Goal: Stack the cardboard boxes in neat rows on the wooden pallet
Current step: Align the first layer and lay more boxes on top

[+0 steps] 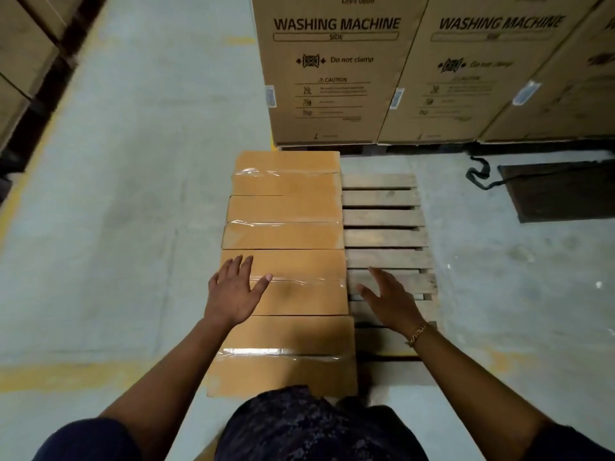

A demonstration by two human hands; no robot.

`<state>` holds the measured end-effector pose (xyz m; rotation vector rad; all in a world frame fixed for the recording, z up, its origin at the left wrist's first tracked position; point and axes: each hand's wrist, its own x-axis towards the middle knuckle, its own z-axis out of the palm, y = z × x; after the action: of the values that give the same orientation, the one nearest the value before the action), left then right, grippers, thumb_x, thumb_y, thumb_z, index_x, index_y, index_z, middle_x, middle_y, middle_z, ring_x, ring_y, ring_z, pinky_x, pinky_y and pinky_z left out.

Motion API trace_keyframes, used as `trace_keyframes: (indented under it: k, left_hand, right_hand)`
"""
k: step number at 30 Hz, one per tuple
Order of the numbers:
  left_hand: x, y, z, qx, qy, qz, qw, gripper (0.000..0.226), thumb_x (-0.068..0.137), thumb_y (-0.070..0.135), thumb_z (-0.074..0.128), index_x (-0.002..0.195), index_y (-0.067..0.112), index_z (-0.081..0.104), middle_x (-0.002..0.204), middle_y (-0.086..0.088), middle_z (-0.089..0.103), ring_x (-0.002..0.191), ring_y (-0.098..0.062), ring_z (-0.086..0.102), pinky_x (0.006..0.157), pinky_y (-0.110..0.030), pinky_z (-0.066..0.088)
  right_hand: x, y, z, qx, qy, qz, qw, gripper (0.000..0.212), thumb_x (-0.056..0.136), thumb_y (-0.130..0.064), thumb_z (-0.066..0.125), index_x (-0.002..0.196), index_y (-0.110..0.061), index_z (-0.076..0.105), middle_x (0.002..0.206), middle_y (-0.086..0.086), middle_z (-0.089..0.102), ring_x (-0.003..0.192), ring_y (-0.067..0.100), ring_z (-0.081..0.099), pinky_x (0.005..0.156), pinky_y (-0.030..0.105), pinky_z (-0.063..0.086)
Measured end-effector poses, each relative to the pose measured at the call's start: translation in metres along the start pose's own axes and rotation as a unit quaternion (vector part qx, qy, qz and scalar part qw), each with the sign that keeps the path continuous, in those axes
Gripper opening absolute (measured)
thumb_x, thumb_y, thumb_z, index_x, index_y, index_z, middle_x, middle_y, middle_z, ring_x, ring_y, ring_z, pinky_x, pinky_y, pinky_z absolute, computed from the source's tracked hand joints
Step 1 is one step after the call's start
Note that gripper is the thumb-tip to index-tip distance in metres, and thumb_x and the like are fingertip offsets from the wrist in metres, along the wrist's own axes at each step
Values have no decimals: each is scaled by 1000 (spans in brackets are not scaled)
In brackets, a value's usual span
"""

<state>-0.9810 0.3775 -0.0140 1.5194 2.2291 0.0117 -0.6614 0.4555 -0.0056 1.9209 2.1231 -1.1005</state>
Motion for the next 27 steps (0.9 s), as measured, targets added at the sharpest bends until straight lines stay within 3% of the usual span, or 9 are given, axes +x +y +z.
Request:
trace_keyframes:
  k: [8,19,27]
  left_hand:
    - [-12,-16,7,-24,-13,-26,999,104,81,84,5,160,21,31,167,-8,29,156,-28,20,121,-53,22]
    - [-59,-16,14,-49,-12,-101,994,110,76,87,2,161,22,29,169,-5,25,157,-25,17,123,-52,19]
    - [-18,-55,0,-49,-17,-38,998,106,79,85,4,161,23,29,168,-6,26,157,-25,17,123,-51,19]
  right_hand:
    - [-6,6,10,17,-40,23,999,63,103,-54,46,156,-23,34,162,2,35,147,24,35,115,43,31]
    - [-5,14,18,-4,-102,-11,995,60,104,-52,46,156,-25,35,159,5,40,143,27,41,113,43,37]
    - [-2,-18,45,-1,-88,32,996,59,102,-54,45,154,-27,36,158,3,41,142,26,41,113,45,35]
